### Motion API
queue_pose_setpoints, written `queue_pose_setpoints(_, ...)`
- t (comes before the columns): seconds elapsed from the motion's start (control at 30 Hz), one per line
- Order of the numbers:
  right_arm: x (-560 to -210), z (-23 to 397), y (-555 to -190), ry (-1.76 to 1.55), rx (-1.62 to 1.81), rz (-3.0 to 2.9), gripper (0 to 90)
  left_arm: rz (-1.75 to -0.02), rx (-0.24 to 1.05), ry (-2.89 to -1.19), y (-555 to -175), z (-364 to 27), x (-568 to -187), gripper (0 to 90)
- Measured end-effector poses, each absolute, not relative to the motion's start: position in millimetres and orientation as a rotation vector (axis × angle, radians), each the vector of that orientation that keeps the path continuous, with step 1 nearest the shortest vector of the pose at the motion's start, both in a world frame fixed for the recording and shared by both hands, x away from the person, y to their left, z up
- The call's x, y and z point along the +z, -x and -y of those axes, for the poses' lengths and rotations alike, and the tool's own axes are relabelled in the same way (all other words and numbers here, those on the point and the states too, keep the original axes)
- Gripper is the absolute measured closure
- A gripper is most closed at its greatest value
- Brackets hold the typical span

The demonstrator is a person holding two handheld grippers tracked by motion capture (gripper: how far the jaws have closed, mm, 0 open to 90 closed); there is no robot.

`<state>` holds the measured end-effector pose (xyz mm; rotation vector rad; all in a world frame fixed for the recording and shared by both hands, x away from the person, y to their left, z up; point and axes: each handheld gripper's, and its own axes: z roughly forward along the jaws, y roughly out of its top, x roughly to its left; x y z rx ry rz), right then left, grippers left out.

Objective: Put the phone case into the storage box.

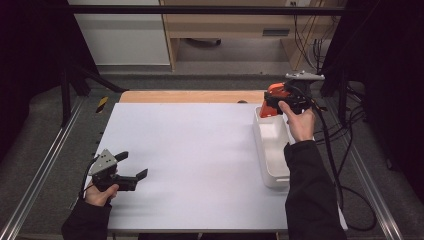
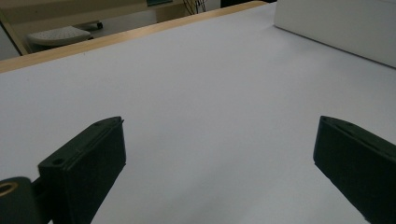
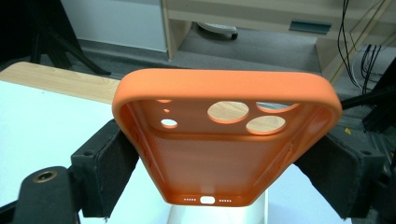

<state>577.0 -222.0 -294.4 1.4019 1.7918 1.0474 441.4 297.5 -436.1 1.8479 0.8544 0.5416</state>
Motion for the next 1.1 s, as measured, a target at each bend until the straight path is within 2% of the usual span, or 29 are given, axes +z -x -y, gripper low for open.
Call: queue_pose_setpoints(1.1, -329.7, 214.5, -615.0, -1.503, 0.942, -1.773, 15.9, -0.848, 0.533, -1.865, -443.2, -296.6, -438.2, 2.0)
